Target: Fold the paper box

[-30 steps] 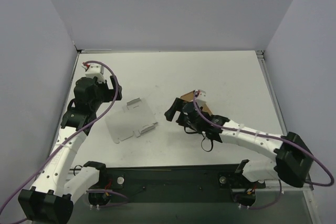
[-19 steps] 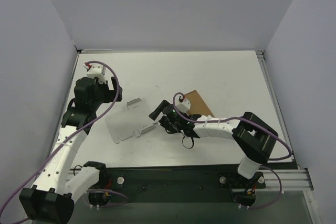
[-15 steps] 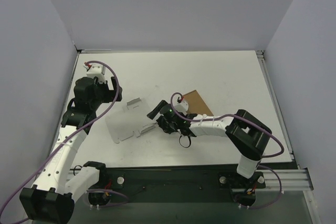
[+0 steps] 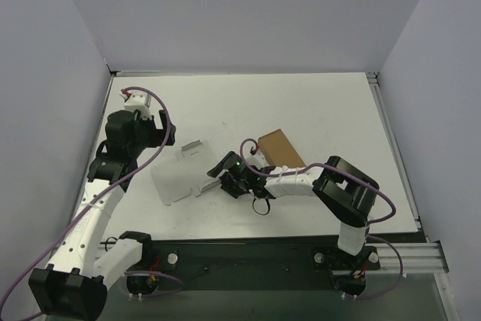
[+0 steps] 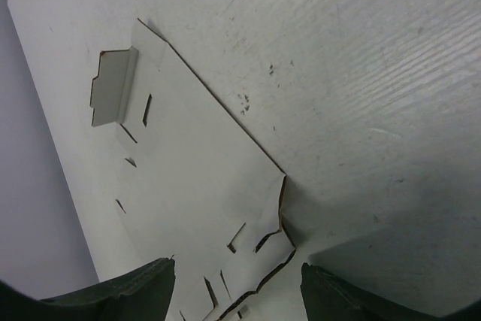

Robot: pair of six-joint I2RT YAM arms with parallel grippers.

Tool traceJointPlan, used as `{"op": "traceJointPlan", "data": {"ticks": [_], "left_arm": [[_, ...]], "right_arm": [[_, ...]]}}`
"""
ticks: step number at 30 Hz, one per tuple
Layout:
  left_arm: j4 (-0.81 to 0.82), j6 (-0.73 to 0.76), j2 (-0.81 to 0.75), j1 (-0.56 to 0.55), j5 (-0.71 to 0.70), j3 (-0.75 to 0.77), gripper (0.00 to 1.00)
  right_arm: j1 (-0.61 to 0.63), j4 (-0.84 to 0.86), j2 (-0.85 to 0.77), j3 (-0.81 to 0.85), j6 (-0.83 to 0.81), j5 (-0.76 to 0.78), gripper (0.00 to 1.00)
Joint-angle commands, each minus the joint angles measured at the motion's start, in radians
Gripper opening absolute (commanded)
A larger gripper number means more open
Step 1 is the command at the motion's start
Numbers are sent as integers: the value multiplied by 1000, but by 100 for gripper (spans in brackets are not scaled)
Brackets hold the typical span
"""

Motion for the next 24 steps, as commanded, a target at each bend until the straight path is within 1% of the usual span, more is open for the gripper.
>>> {"op": "traceJointPlan", "data": {"ticks": [1,3,4,7,8,9,10,12,13,15,16,17,18,19,20,24], "left_arm": [[20,1,6,7,26,5,97],[20,1,8,7,27,5,97],[20,1,9,9,26,5,97],[21,1,8,7,26,3,97],[21,1,9,9,26,3,97],[21,2,11,7,26,2,97],[21,-1,12,7,27,3,97],[23,-5,15,7,36,0,97],[29,-8,17,7,44,0,97],[37,-8,24,5,94,-1,97],[44,-1,27,4,116,-3,97],[52,2,31,4,163,-4,97],[64,5,38,4,183,-10,97],[66,25,50,-1,243,-6,97],[69,30,54,-2,259,-7,97],[63,56,66,-21,315,-3,97]], "right_arm": [[20,-1,34,35,36,-13,65],[22,1,40,33,40,-15,62],[22,5,43,33,40,-18,56],[20,19,51,35,39,-21,46],[20,21,53,35,37,-23,45],[20,30,51,33,31,-23,42],[19,33,45,29,28,-21,35],[17,38,33,20,22,-15,27],[17,39,16,14,16,-10,21],[14,39,-4,-2,-6,-1,19],[11,41,-33,-6,-16,14,13],[8,39,-47,-22,-26,20,11],[8,39,-65,-29,-52,26,6],[3,38,-123,-60,-85,52,2],[2,38,-166,-71,-101,68,0],[-7,-13,-285,-118,-188,132,0]]}}
